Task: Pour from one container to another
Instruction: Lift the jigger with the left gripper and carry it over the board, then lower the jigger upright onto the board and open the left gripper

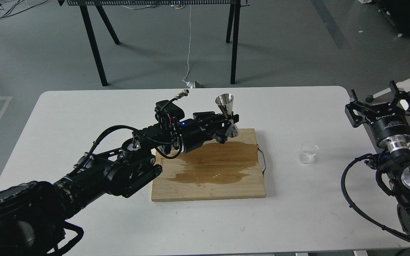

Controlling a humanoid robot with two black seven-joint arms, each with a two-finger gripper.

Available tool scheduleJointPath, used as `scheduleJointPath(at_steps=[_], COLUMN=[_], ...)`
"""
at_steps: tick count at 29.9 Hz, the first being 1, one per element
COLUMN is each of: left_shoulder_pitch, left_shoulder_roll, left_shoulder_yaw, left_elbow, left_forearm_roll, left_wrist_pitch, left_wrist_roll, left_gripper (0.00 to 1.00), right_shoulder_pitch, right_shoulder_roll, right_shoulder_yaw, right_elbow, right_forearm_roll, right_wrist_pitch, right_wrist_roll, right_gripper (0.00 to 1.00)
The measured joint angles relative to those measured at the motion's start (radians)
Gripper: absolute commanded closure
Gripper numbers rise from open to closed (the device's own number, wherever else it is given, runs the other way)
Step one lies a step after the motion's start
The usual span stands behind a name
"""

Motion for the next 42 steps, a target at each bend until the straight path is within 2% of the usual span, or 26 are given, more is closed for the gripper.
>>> scheduleJointPath(at_steps=[7, 18, 25, 42], left_shoulder_pitch=[0.009, 0.049, 0.051, 0.085], left_shoulder_roll=[-0.001, -0.001, -0.001, -0.001], left_shoulder_yaw=[0.096, 0.104, 0.103, 0.105], left_elbow=[0.125, 0.140, 0.140, 0.136], left_forearm_roll=[-0.001, -0.006, -0.006, -0.006], left_wrist_pitch=[0.074, 0.087, 0.092, 0.115], left_wrist_roll=[0.000, 0.000, 0.000, 0.000], left_gripper=[0.95, 0.93, 0.80, 0.56], right_shoulder_pitch=[-0.003, -0.002, -0.003, -0.005], right_shoulder_roll=[0.004, 0.005, 0.007, 0.007], right_shoulder_yaw=[0.000, 0.000, 0.001, 0.002], right_elbow=[0.001, 0.001, 0.001, 0.002], right_forearm_roll=[0.000, 0.000, 0.000, 0.000], right_wrist_pitch=[0.000, 0.000, 0.000, 0.000], right_wrist_roll=[0.000, 0.000, 0.001, 0.002], right_gripper=[0.01, 0.01, 0.01, 0.01])
